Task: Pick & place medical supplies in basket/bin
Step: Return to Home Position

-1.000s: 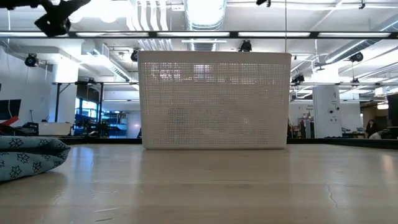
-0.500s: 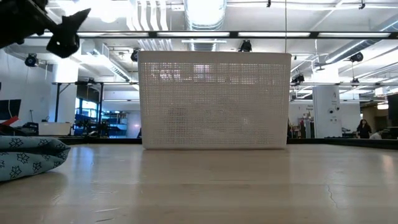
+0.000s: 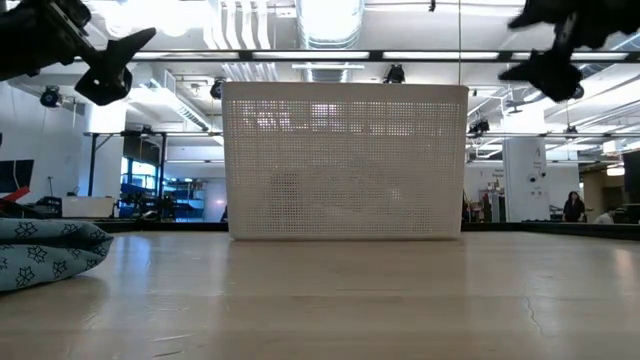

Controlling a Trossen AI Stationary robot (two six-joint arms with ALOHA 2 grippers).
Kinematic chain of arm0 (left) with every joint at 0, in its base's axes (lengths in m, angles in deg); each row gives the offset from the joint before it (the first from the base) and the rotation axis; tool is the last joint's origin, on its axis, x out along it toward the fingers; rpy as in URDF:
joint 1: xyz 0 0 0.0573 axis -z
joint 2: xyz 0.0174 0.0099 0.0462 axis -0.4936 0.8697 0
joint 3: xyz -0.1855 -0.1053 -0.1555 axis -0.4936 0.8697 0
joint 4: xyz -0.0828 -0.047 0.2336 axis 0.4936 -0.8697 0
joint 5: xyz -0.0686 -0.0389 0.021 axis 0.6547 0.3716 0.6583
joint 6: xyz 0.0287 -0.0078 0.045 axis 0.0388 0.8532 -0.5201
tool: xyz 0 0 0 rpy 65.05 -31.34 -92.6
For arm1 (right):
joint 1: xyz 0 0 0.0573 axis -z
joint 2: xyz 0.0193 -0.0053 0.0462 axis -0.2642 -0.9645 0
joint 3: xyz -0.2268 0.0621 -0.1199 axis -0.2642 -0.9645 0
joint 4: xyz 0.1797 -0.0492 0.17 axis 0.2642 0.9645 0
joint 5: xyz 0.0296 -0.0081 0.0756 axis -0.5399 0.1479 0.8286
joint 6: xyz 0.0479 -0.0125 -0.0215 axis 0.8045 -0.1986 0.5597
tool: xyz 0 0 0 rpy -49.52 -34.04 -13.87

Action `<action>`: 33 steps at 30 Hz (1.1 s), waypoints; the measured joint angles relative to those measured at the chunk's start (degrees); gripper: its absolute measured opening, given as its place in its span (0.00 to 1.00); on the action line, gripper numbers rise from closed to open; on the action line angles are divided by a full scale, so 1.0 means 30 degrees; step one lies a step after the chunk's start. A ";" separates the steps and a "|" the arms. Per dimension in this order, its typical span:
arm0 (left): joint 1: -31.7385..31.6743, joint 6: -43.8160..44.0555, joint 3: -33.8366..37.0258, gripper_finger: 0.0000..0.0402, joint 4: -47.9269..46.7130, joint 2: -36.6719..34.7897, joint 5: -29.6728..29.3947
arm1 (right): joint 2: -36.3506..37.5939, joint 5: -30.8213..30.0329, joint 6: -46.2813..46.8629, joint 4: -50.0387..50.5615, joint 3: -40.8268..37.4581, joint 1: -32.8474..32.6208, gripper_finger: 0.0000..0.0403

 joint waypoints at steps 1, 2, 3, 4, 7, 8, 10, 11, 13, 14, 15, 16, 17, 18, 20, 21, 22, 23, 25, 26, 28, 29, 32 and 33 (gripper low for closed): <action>0.0000 0.0002 0.0002 0.72 -0.0003 0.0133 0.0005 | 0.0078 -0.0007 0.0006 0.0002 -0.0355 0.0000 0.76; 0.0000 0.0002 0.0002 0.72 -0.0073 0.0250 0.0007 | 0.0081 -0.0007 -0.0002 -0.0030 -0.0689 0.0000 0.76; 0.0000 0.0002 0.0002 0.72 -0.0079 0.0370 0.0013 | 0.0074 -0.0001 0.0006 -0.0023 -0.1007 0.0000 0.77; -0.0002 0.0002 0.0004 0.72 -0.0066 0.0449 0.0029 | 0.0067 0.0000 0.0022 -0.0022 -0.1312 0.0000 0.77; -0.0305 0.0002 0.0117 0.72 -0.0357 0.0062 0.0130 | 0.0699 -0.0005 0.0015 -0.0146 -0.2647 0.0017 0.76; -0.0515 0.0008 0.0142 0.72 -0.0489 -0.0312 0.0138 | 0.1188 0.0000 0.0009 -0.0090 -0.3103 0.0030 0.76; -0.1140 0.0002 0.0259 0.72 -0.0444 -0.1231 0.0126 | 0.2226 -0.0013 -0.0009 -0.0227 -0.3972 0.0215 0.75; -0.1570 -0.0003 0.0305 0.72 -0.0200 -0.1590 0.0121 | 0.2732 -0.0023 -0.0017 -0.0116 -0.4398 0.0294 0.75; -0.2644 0.0020 0.0420 0.72 -0.0758 -0.1850 0.0110 | 0.3677 -0.0016 -0.0023 -0.0024 -0.5274 0.0546 0.74; -0.3226 0.0024 0.0395 0.72 -0.0677 -0.1849 0.0102 | 0.4089 0.0007 -0.0023 -0.0025 -0.5646 0.0697 0.74; -0.3690 0.0019 0.0349 0.72 -0.0634 -0.1846 0.0093 | 0.4525 -0.0005 -0.0023 -0.0048 -0.6026 0.0877 0.74; -0.4038 0.0018 0.0337 0.72 -0.0622 -0.1848 0.0060 | 0.4950 -0.0012 -0.0023 -0.0045 -0.6430 0.1050 0.74; -0.4273 0.0011 0.0334 0.72 -0.0527 -0.1853 0.0052 | 0.5346 -0.0011 -0.0021 -0.0027 -0.6812 0.1240 0.74; -0.4447 0.0009 0.0287 0.72 -0.0410 -0.1853 0.0066 | 0.5829 -0.0007 -0.0023 -0.0038 -0.7190 0.1395 0.74; -0.4532 0.0016 0.0388 0.72 -0.0632 -0.1853 0.0059 | 0.6833 -0.0002 -0.0012 -0.0038 -0.7899 0.1721 0.74; -0.4532 0.0010 0.0416 0.72 -0.0642 -0.1853 0.0073 | 0.7158 0.0009 -0.0032 -0.0125 -0.7866 0.1872 0.75; -0.4532 0.0009 0.0417 0.72 -0.0715 -0.1853 0.0118 | 0.7405 0.0012 -0.0011 -0.0200 -0.7793 0.2062 0.75; -0.4529 0.0004 0.0417 0.72 -0.0825 -0.1853 0.0093 | 0.7653 -0.0076 0.0022 -0.0614 -0.7757 0.2190 0.75; -0.4532 0.0009 0.0417 0.72 -0.1227 -0.1853 0.0096 | 0.8307 -0.0138 -0.0016 -0.1246 -0.7831 0.2655 0.76; -0.4532 0.0009 0.0417 0.72 -0.1261 -0.1853 0.0102 | 0.8675 -0.0146 -0.0010 -0.1767 -0.8036 0.2904 0.76; -0.4532 0.0009 0.0417 0.72 -0.1186 -0.1853 0.0095 | 0.9453 -0.0160 -0.0009 -0.2698 -0.8367 0.3390 0.77; -0.4531 0.0009 0.0417 0.72 -0.1160 -0.1853 0.0100 | 0.9830 -0.0160 -0.0021 -0.3512 -0.8545 0.3600 0.77; -0.4532 0.0005 0.0424 0.72 -0.1191 -0.1853 0.0092 | 1.0333 -0.0215 -0.0030 -0.8035 -0.9610 0.4014 0.76; -0.4532 0.0006 0.0424 0.72 -0.1195 -0.1853 0.0099 | 1.0338 -0.0199 0.0009 -0.9185 -0.9929 0.4016 0.76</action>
